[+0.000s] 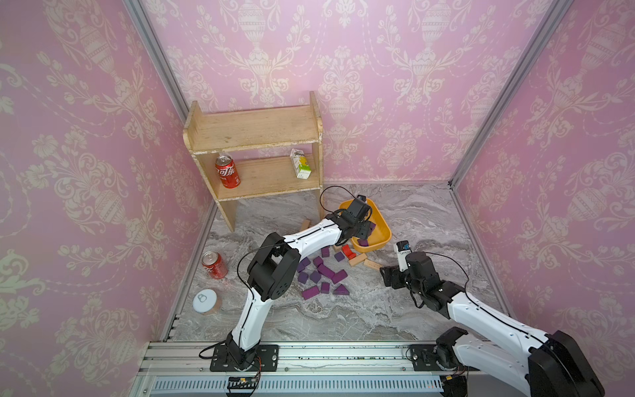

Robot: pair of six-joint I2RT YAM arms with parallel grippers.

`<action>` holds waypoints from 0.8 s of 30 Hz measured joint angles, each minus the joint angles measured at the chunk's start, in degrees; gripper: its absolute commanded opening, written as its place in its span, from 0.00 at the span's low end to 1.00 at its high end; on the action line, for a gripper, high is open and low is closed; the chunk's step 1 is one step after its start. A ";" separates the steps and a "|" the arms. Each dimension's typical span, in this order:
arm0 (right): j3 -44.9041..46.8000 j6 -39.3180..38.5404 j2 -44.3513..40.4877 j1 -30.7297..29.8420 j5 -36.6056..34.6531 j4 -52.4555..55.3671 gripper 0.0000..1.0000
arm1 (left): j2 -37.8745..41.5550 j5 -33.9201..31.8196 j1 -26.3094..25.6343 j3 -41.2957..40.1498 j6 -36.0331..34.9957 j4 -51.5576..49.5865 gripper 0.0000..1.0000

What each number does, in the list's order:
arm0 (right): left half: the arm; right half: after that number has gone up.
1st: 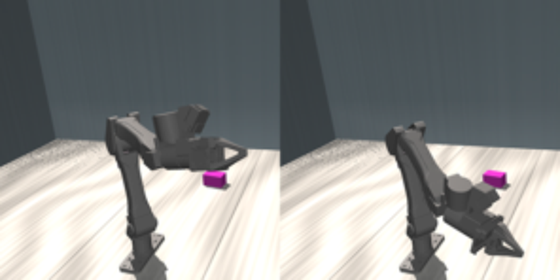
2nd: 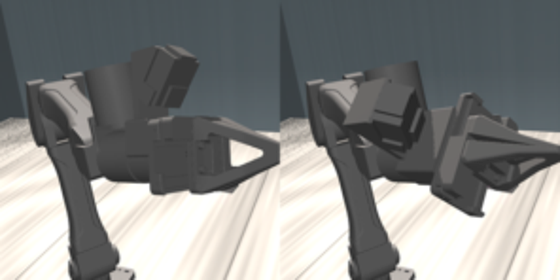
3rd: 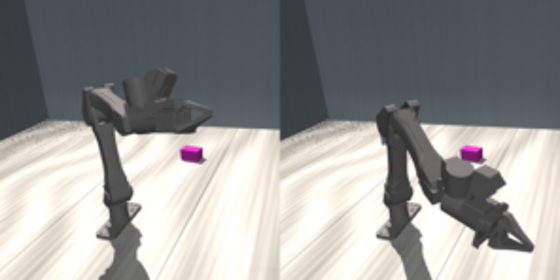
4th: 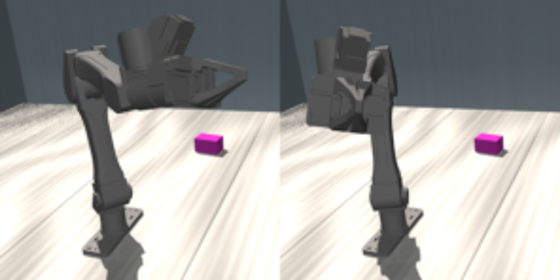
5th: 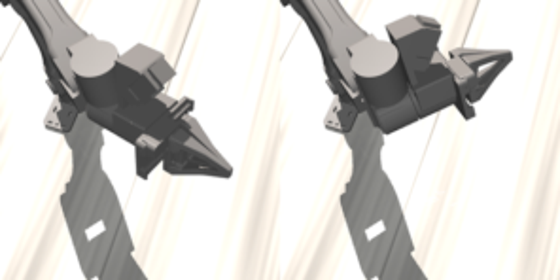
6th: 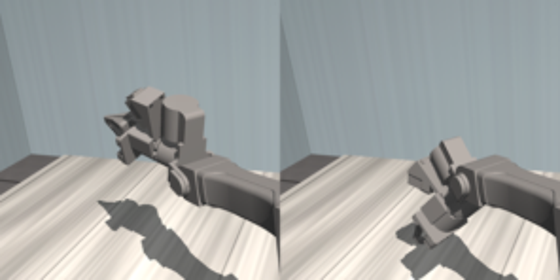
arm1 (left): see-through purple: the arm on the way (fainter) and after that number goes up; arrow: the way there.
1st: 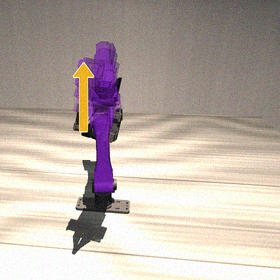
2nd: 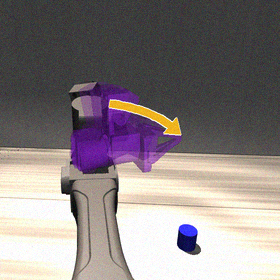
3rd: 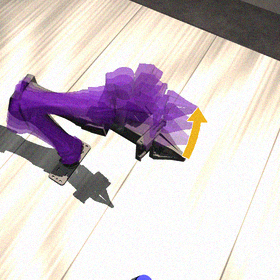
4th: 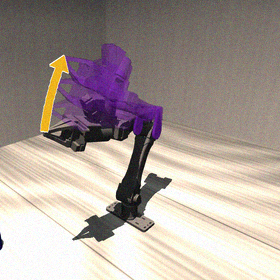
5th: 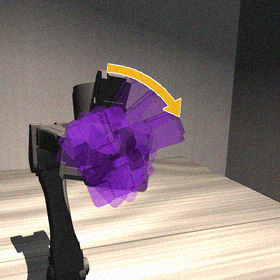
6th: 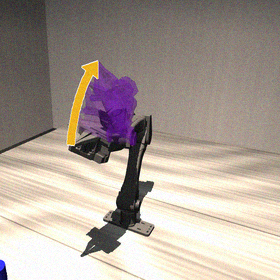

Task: Pick purple bricks into the storage bin
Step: Place the building block in the storage box, then pick up the building block from the center of the board.

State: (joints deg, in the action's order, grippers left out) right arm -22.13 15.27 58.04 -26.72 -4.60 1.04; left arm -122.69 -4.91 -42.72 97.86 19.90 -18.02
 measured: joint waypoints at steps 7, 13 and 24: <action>0.24 0.00 0.11 0.00 -0.39 -0.35 0.83 | 4.96 -2.75 0.00 -5.40 -0.28 1.14 0.68; 0.31 -0.07 -0.31 -0.17 -0.37 -0.39 0.83 | 17.46 -8.92 0.00 -13.20 -1.27 -0.66 0.71; 0.39 -0.44 -0.90 -3.41 -0.33 -0.85 0.83 | 29.55 -15.17 0.26 -33.03 1.88 -1.18 0.71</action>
State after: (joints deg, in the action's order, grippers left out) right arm -21.74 14.83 57.14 -30.13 -4.93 0.19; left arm -93.14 -20.08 -42.46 64.84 21.78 -19.20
